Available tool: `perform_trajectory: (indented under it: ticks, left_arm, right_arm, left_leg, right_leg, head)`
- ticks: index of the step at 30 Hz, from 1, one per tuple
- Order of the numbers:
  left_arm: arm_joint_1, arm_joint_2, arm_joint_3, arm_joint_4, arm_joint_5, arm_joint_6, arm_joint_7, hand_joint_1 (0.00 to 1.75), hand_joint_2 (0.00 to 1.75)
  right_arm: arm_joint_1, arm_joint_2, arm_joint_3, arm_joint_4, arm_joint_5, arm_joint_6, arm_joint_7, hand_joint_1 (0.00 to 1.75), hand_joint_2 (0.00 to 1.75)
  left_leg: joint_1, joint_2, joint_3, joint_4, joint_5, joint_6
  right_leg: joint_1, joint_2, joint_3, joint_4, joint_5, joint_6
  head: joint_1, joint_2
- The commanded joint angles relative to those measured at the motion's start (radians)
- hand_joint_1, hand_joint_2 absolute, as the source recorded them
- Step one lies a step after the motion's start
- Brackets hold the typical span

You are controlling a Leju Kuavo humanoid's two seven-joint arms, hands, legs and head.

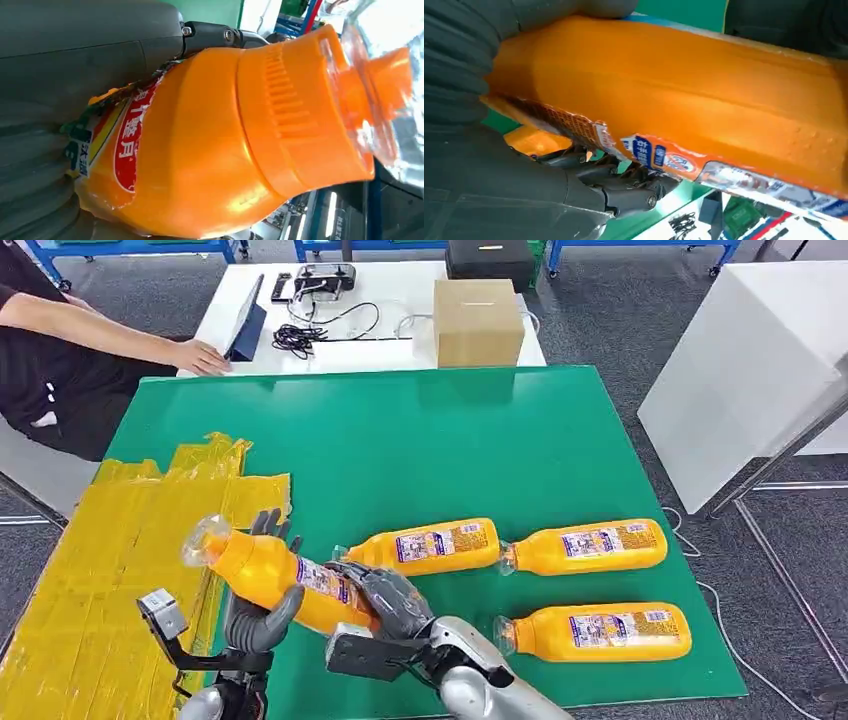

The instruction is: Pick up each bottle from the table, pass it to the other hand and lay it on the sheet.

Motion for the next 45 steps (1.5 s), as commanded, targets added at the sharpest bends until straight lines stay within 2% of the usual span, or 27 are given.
perform_trajectory:
  ticks: [1,12,15,34,35,36,39,40,41,45]
  left_arm:
    - [-0.044,0.012,-0.014,0.033,0.057,-0.053,-0.008,1.75,1.75]
    - [-0.045,-0.005,0.018,0.034,0.110,-0.084,-0.004,1.75,1.75]
    - [-0.047,0.003,0.044,0.030,0.084,-0.052,-0.018,1.75,1.75]
    - [-0.047,0.008,0.054,0.031,0.091,-0.056,-0.015,1.75,1.75]
    - [-0.047,0.010,0.061,0.029,0.051,-0.020,-0.030,1.75,1.75]
    - [-0.046,0.019,0.082,0.027,-0.031,0.057,-0.057,1.75,1.75]
    - [-0.041,0.021,0.181,0.006,-0.278,0.335,-0.164,1.75,1.75]
    - [-0.035,0.027,0.203,-0.006,-0.360,0.415,-0.174,1.75,1.75]
    - [-0.027,0.046,0.218,-0.020,-0.489,0.508,-0.173,1.75,1.75]
    - [-0.015,0.072,0.274,-0.038,-0.728,0.651,-0.162,1.75,1.75]
  right_arm:
    - [-0.068,0.004,0.100,0.109,-0.003,0.029,0.013,1.75,1.75]
    - [-0.077,0.005,0.092,0.122,-0.008,0.021,0.018,1.75,1.75]
    - [-0.050,-0.010,0.056,0.090,0.000,-0.035,0.010,1.75,1.75]
    - [-0.044,-0.017,0.053,0.077,-0.001,-0.034,0.011,1.75,1.75]
    - [-0.029,-0.016,0.030,0.063,0.006,-0.069,0.010,1.36,1.75]
    - [0.000,-0.028,-0.008,0.030,0.006,-0.112,0.003,0.00,1.75]
    - [0.119,-0.079,-0.162,-0.113,-0.031,-0.197,-0.026,0.00,1.75]
    - [0.161,-0.088,-0.209,-0.154,-0.036,-0.216,-0.041,0.00,0.00]
    - [0.208,-0.097,-0.261,-0.202,-0.037,-0.228,-0.064,0.00,0.00]
    - [0.248,-0.119,-0.325,-0.249,0.014,-0.210,-0.070,0.00,0.00]
  left_leg:
    - [0.000,0.001,0.001,-0.001,0.000,0.000]
    - [0.000,0.000,0.000,-0.001,0.000,-0.001]
    - [0.001,-0.001,0.001,-0.001,0.000,-0.001]
    - [0.001,0.000,0.001,-0.001,0.000,-0.001]
    - [0.001,0.000,0.001,-0.001,0.000,-0.001]
    - [0.001,0.000,0.000,-0.001,0.000,-0.001]
    - [0.000,-0.002,0.000,-0.001,0.001,0.000]
    - [0.001,-0.003,0.000,-0.001,0.001,0.000]
    - [0.000,-0.003,-0.001,0.000,0.000,0.000]
    - [0.000,-0.001,-0.001,0.000,0.000,0.000]
  right_leg:
    - [0.000,0.000,0.001,-0.001,0.000,0.000]
    - [0.000,-0.001,0.001,-0.001,0.000,0.000]
    - [0.001,-0.002,0.001,-0.002,0.000,0.000]
    - [0.001,-0.002,0.001,-0.002,0.000,0.000]
    - [0.001,-0.002,0.001,-0.002,0.000,0.000]
    - [0.001,-0.002,0.001,-0.002,0.000,0.000]
    - [0.000,-0.003,0.001,-0.001,0.000,0.000]
    - [0.001,-0.005,0.001,-0.002,0.000,0.000]
    - [0.000,-0.004,0.000,-0.001,0.000,0.000]
    - [0.000,-0.002,0.000,-0.001,0.000,0.000]
  head:
    - [0.000,0.000]
    - [0.000,0.000]
    - [0.000,0.000]
    - [0.000,0.000]
    - [0.000,0.000]
    - [0.000,0.000]
    - [0.000,0.000]
    - [0.000,0.000]
    - [0.000,0.000]
    - [0.000,0.000]
